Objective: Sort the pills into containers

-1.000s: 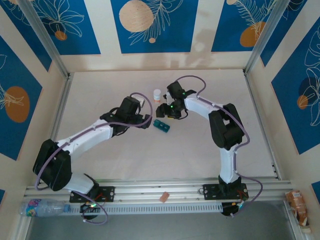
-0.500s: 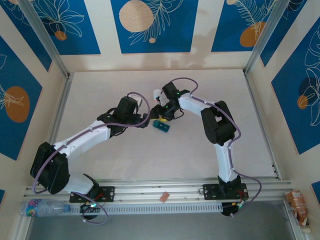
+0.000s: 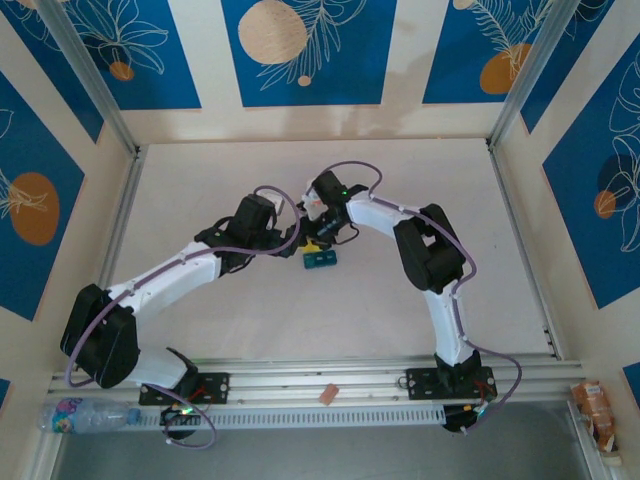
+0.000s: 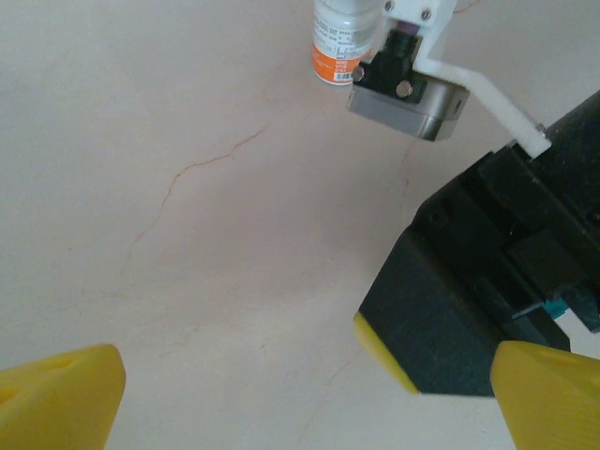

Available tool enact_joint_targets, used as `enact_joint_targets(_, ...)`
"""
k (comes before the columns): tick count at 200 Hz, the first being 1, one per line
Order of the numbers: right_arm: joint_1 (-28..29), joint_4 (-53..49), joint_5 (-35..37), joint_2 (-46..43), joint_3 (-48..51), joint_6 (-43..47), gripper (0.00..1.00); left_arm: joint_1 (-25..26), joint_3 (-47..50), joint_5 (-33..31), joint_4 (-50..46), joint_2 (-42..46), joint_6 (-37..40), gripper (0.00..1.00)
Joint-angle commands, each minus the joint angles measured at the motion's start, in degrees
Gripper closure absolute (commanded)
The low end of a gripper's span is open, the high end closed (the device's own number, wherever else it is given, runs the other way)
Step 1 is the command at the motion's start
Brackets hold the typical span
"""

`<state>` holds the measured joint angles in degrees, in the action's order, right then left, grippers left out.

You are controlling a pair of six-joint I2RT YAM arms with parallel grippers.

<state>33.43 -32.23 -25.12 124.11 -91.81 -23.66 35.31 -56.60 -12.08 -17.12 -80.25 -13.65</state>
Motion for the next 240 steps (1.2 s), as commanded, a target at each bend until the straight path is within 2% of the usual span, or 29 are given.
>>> enact_joint_targets(1,-0.3,-0.5,-1.6,-1.5,0.0,-0.3,0.40,-0.6,0.6,0.6,0.6,1.2,-1.3,0.00)
enact_joint_targets(46,-2.9,-0.2,3.1,-9.2,1.8,-1.6,0.37,-0.5,0.6,1.3,0.5,0.5,-0.8,0.00)
enact_joint_targets(104,-3.7,-2.1,19.7,-17.0,11.2,-2.9,0.36,0.5,-1.8,2.5,-3.2,-3.3,4.0,0.00)
enact_joint_targets(163,-1.4,-4.6,27.8,-14.5,12.8,-1.0,0.36,1.6,-3.1,1.7,-5.6,-6.1,7.2,0.00)
enact_joint_targets(240,0.7,-5.2,31.0,-10.2,12.1,0.1,0.36,2.4,-3.2,1.6,-6.1,-8.1,8.7,0.00)
